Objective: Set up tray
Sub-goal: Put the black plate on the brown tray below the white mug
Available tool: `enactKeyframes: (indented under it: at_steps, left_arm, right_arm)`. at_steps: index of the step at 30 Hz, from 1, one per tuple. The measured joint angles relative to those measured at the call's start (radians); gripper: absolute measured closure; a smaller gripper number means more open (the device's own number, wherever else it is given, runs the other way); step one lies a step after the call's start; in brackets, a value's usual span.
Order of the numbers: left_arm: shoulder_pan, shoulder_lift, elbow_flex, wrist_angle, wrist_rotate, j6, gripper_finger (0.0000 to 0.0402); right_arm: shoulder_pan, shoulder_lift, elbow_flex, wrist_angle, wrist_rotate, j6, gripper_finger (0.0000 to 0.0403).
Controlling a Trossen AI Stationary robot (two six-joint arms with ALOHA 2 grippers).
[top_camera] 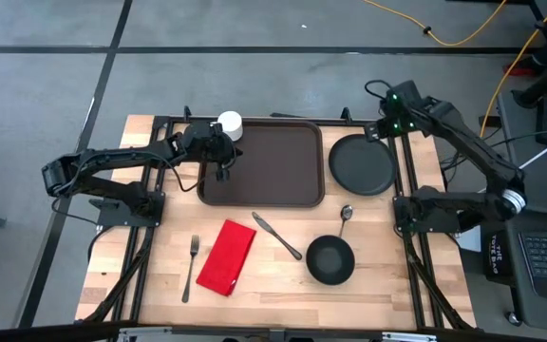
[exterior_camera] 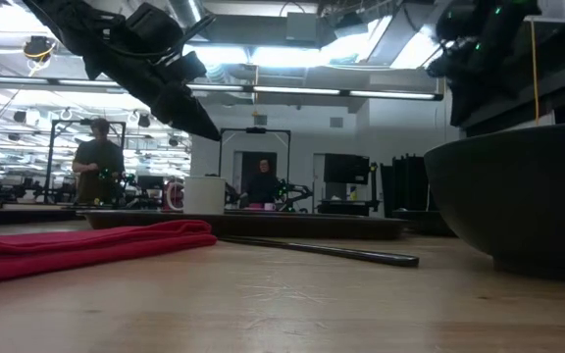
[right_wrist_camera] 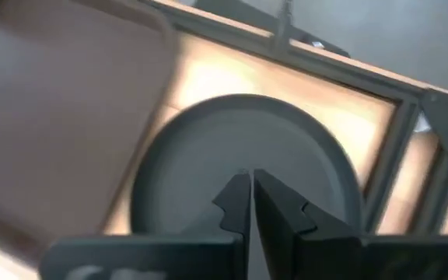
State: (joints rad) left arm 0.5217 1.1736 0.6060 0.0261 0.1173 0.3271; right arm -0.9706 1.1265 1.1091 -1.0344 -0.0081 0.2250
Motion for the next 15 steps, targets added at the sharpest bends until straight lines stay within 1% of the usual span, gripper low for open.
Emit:
enactKeyframes:
  at_steps: [3, 7, 11, 15]
  left_arm:
    - [0.0, 0.0, 0.0, 0.001, 0.0, 0.0, 0.0398]
    - [0.0, 0.0, 0.0, 0.002, 0.0, 0.0, 0.0398]
    - [0.0, 0.001, 0.0, 0.001, 0.0, 0.0, 0.0398]
    - [0.0, 0.001, 0.0, 0.001, 0.0, 0.0, 0.0398]
  right_arm:
    - [-0.046, 0.046, 0.009, -0.019, -0.041, -0.031, 0.0377]
    - [-0.061, 0.084, 0.032, -0.058, -0.096, -0.054, 0.0377]
    - [-0.062, 0.104, 0.037, -0.053, -0.088, -0.001, 0.0377]
    - [-0.057, 0.137, 0.037, -0.039, -0.026, 0.084, 0.0378]
